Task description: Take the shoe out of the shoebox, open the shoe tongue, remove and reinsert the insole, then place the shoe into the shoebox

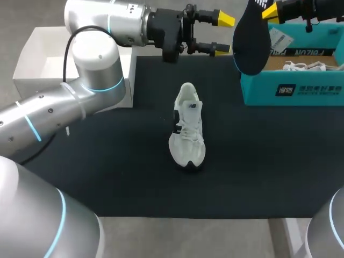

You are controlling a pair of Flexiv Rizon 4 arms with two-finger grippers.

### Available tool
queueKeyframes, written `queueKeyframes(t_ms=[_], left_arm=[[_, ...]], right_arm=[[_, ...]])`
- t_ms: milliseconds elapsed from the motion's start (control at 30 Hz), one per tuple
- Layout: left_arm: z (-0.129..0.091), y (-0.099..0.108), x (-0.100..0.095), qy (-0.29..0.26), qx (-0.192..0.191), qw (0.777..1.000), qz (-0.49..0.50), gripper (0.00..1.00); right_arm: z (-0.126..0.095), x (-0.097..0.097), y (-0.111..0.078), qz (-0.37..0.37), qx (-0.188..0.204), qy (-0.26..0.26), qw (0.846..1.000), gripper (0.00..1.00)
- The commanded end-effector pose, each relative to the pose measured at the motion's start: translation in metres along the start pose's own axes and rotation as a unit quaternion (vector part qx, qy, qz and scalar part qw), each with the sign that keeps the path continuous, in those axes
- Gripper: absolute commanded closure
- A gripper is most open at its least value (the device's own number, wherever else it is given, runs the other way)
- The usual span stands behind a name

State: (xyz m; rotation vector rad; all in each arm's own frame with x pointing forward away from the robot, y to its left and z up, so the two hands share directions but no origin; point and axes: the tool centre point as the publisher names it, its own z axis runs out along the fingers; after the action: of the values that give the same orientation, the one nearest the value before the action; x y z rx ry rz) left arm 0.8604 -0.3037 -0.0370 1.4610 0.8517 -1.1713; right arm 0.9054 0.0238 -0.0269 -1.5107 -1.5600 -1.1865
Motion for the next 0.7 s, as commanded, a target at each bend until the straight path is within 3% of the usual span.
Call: queueKeyframes(t_ms=[33,200,233,300,467,700], left_arm=[[0.011,0.003,0.005,-0.016,-0.011,1.000,0.000,0.00],[0.015,0.008,0.007,-0.031,-0.036,0.999,-0.005,0.00],[0.015,0.009,0.008,-0.032,-0.040,0.999,-0.006,0.11],[0.017,0.010,0.009,-0.035,-0.043,0.998,-0.009,0.44],[0.020,0.010,0.011,-0.040,-0.051,0.998,-0.012,0.73],[0.028,0.015,0.013,-0.045,-0.057,0.997,-0.020,0.81]], right_arm=[[0.008,0.004,0.010,0.001,0.036,-0.001,0.999,1.00],[0.017,0.009,0.007,0.000,0.043,0.006,0.999,1.00],[0.018,0.009,0.006,0.000,0.045,0.007,0.999,1.00],[0.019,0.008,0.003,-0.001,0.049,0.006,0.999,1.00],[0.019,0.005,-0.003,0.002,0.050,0.007,0.999,1.00],[0.021,0.006,-0.006,0.002,0.047,0.015,0.999,1.00]])
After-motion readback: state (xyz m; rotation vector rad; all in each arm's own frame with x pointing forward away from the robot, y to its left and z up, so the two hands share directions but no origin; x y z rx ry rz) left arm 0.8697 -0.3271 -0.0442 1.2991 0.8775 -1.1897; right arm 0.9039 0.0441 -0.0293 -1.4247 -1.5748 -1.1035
